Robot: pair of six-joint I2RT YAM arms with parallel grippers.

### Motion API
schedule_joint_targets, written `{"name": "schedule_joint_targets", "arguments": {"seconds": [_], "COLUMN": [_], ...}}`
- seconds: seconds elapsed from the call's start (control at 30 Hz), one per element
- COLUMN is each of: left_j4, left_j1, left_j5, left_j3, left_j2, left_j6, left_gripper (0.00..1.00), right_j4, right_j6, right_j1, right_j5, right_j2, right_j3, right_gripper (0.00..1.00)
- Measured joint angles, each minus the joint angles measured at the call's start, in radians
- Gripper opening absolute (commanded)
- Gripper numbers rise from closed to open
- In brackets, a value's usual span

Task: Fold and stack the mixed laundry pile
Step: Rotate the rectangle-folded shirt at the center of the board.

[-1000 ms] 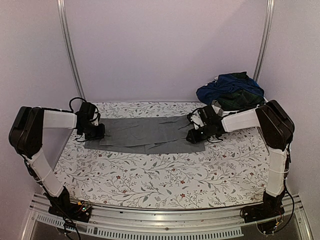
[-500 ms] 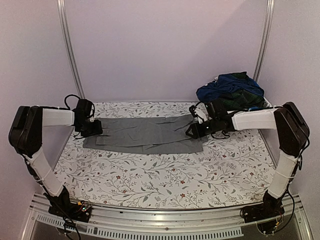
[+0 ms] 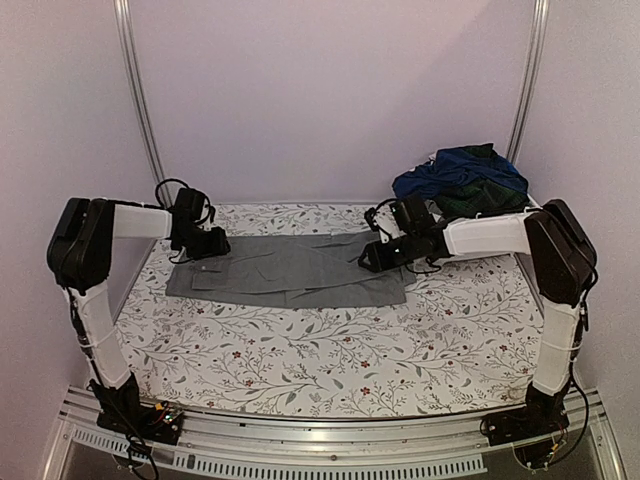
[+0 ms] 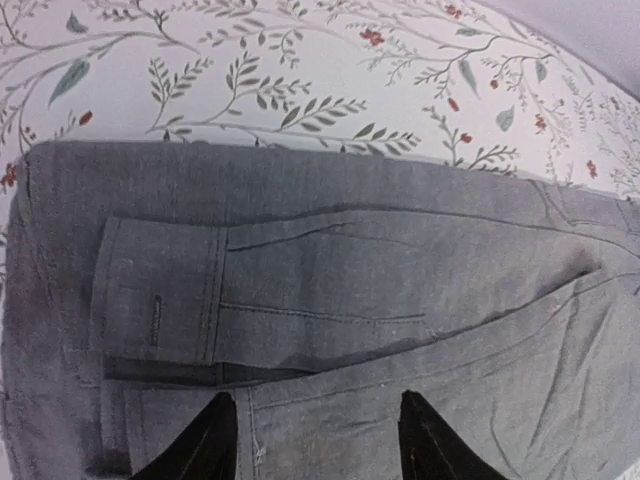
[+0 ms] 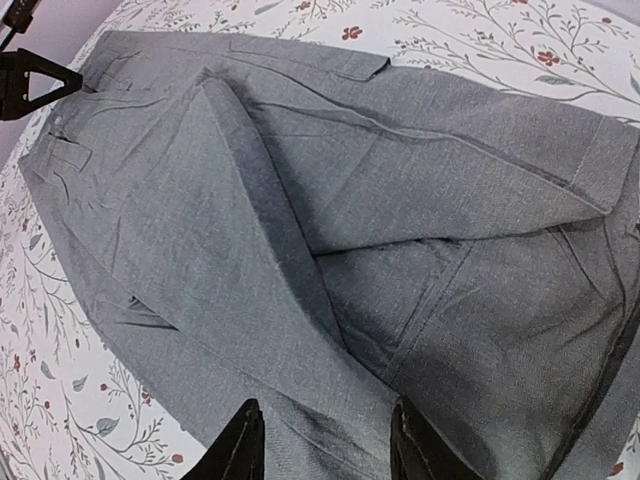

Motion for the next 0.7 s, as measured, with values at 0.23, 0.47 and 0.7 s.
{"name": "schedule_joint_targets", "arguments": {"seconds": [0.23,0.47,0.7], "left_j4": [0.016,0.094,0.083], "left_j1": [-0.004,-0.012,-0.198], "left_j5": [-0.018,-0.032,-0.015], "left_j3": [-0.06,-0.266,-0.446], "left_j2": [0.066,-0.073,-0.237], "left_j6": [-0.048,-0.144,-0.259], "left_gripper": [0.37,0.32,0.32], "right_j4": [-0.031,-0.065,-0.141], "right_j6": [0.009,-0.029,-0.109], "right_j1": [0.004,0.002,-0.022], "right_j5": [0.045,0.137,0.264], "right_j2": [0.167,0.294,0.483], "right_j3": [0.075,0.242,0.553], "right_gripper": [0.41,0.41,0.4]}}
